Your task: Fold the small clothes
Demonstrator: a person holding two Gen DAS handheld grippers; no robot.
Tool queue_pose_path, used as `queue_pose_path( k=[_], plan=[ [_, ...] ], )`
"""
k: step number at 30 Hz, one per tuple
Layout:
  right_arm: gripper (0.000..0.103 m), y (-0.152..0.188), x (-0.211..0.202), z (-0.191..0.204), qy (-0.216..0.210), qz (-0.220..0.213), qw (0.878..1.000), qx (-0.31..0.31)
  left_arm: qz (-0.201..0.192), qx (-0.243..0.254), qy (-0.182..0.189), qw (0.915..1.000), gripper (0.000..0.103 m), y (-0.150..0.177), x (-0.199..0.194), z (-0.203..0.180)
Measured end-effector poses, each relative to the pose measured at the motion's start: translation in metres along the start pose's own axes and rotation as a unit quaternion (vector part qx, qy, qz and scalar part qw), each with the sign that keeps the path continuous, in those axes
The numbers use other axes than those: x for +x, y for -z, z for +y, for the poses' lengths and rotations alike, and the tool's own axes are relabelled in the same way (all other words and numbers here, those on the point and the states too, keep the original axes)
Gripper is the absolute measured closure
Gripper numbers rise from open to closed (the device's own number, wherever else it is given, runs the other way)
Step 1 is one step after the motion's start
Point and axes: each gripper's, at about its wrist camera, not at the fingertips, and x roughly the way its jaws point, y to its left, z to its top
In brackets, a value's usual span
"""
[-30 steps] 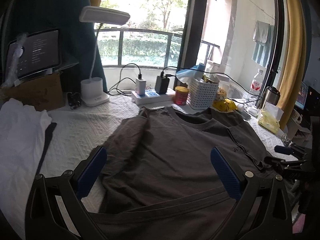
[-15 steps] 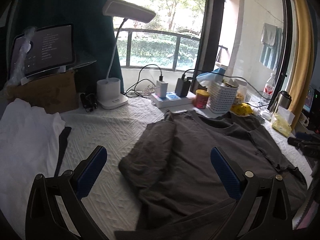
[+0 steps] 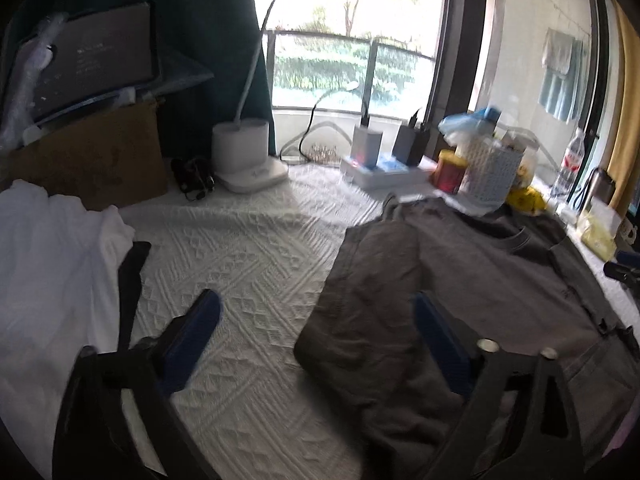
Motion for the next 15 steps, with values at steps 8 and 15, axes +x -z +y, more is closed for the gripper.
queue_pose_path(
  k=[8,15],
  plan=[
    [0.027,-0.003,0.024,-0.002,-0.009,0.017,1.000,0.012,0.043,0.020,0.031,0.9984,0.026,-0.011,0.044,0.001],
    [0.027,0.000,0.035,-0.015,-0.008,0.025,0.999,0.026,0.115,0.052,0.026,0.9917,0.030,-0.007,0.079,-0.014]
  ],
)
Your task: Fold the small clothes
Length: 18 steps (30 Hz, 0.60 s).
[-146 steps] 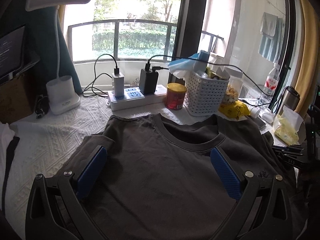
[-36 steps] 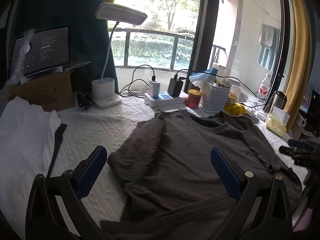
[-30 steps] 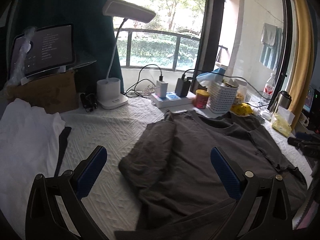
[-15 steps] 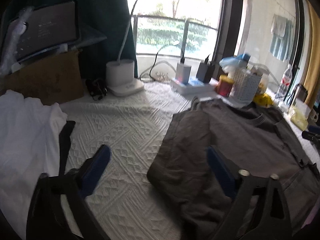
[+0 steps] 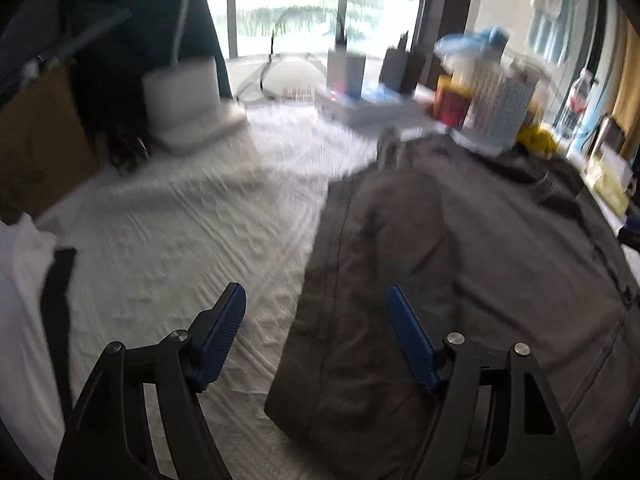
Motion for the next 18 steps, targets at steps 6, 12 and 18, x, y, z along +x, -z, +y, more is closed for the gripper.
queue_pose_path(
  k=[6,12,18],
  plan=[
    [0.027,0.003,0.003,-0.011,-0.017,-0.003,1.000,0.011,0.010,0.024,-0.008,0.9996,0.055,0.004,0.000,-0.012],
    [0.027,0.006,-0.004,-0.017,-0.045,-0.018,0.999,0.008,-0.002,0.017,-0.026,0.9995,0.098,0.008,-0.011,-0.020],
    [0.027,0.011,-0.011,-0.036,-0.055,-0.030,0.998,0.023,-0.063,-0.021,-0.062,0.9959,0.098,0.002,-0.047,-0.020]
  ],
)
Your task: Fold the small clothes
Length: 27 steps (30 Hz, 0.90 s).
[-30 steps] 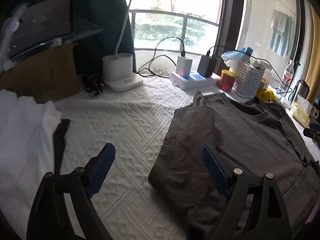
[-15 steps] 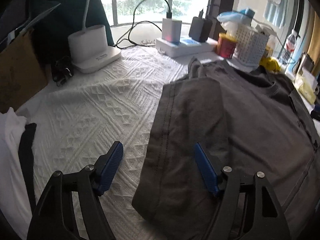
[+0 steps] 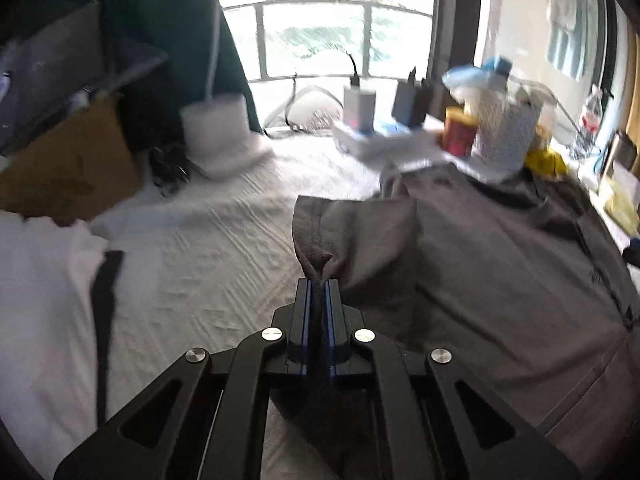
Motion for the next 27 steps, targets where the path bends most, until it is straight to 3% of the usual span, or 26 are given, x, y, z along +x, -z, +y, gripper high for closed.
queue_pose_path(
  k=[4,11,24,27],
  plan=[
    [0.027,0.003,-0.008,-0.014,-0.005,-0.009,1.000,0.009,-0.028,0.011,-0.004,0.9995,0.098,-0.004,-0.018,-0.019],
    [0.027,0.015,-0.019,-0.048,-0.007,-0.020,0.999,0.037,-0.033,0.052,0.015,0.9980,0.098,-0.009,-0.023,-0.068],
    [0.027,0.046,-0.023,-0.103,-0.001,-0.014,0.996,0.088,0.055,0.133,0.056,0.9880,0.097,0.023,0.015,-0.145],
    [0.027,0.049,-0.021,-0.107,-0.001,-0.010,0.996,0.092,0.079,0.141,0.089,0.9829,0.094,0.027,0.016,-0.157]
  ],
)
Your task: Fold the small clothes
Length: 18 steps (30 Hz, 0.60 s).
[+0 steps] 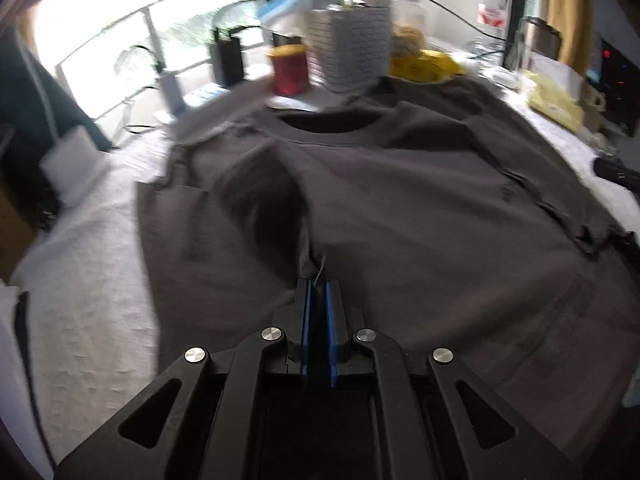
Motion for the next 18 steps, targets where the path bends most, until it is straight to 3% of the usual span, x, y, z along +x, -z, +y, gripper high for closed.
queue_pose_path(
  k=[1,3,5,11,18],
  plan=[
    [0.027,0.000,0.000,-0.001,0.000,0.000,1.000,0.000,-0.001,0.001,0.007,1.0000,0.090,-0.001,-0.003,-0.003],
    [0.027,0.002,0.001,-0.002,0.000,0.001,1.000,0.001,-0.012,0.001,0.009,0.9999,0.061,-0.004,-0.011,-0.005],
    [0.027,0.002,0.002,-0.002,0.003,0.002,1.000,0.000,-0.029,-0.008,-0.003,0.9995,0.052,-0.010,-0.018,-0.001],
    [0.027,0.006,0.006,0.004,0.006,0.016,1.000,-0.013,-0.010,-0.032,-0.022,0.9992,0.052,-0.007,-0.012,0.020],
    [0.027,0.022,0.014,0.016,0.010,0.049,0.998,-0.035,0.018,-0.080,0.046,0.9956,0.052,0.028,-0.020,0.025]
  ],
)
